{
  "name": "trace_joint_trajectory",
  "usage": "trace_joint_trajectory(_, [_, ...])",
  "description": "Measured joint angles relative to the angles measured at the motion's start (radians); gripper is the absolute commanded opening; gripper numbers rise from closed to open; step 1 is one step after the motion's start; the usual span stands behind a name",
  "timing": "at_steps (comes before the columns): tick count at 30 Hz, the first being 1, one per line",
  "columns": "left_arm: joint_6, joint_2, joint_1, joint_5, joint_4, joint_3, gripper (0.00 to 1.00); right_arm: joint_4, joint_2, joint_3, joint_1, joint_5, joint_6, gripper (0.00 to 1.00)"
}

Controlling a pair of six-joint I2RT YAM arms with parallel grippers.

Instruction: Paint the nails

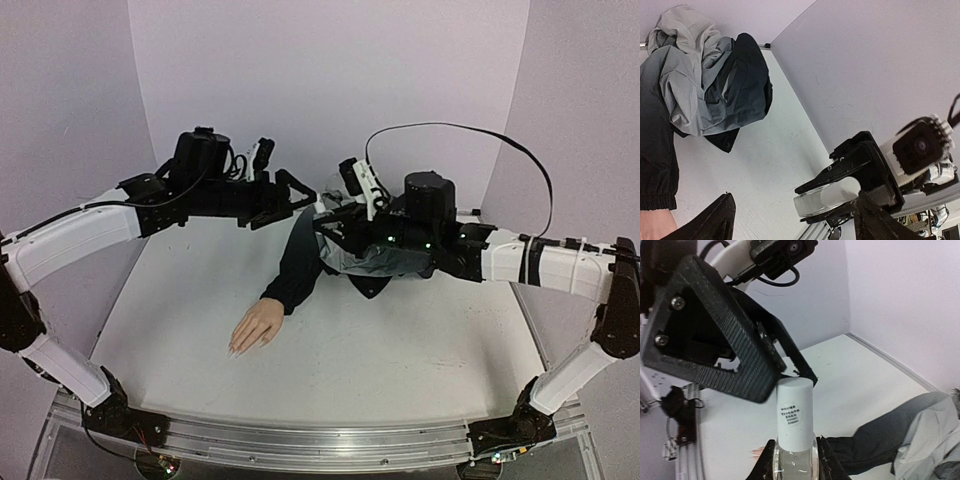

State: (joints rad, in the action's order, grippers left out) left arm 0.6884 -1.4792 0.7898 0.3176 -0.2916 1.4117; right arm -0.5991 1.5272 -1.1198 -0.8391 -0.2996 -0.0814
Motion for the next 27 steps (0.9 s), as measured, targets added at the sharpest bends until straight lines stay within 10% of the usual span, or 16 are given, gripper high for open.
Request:
trace_joint_trajectory(9, [-0.056, 0.115, 0.033, 0.208, 0.212, -0.11, 0.74, -0.132, -0.038, 0.009, 0.052, -0.497, -0.21, 0.0])
trace_joint_trajectory(16, [-0.149, 0.11, 0.12, 0.287, 0.27, -0.104, 0.47, -0.224, -0.037, 0.008, 0.056, -0.649, -0.323, 0.0])
trace_joint_trajectory(27, [-0.203, 0.058, 0.111, 0.246, 0.275, -0.085, 0.31, -0.294, 0.022, 0.006, 0.106, -0.743, -0.377, 0.0])
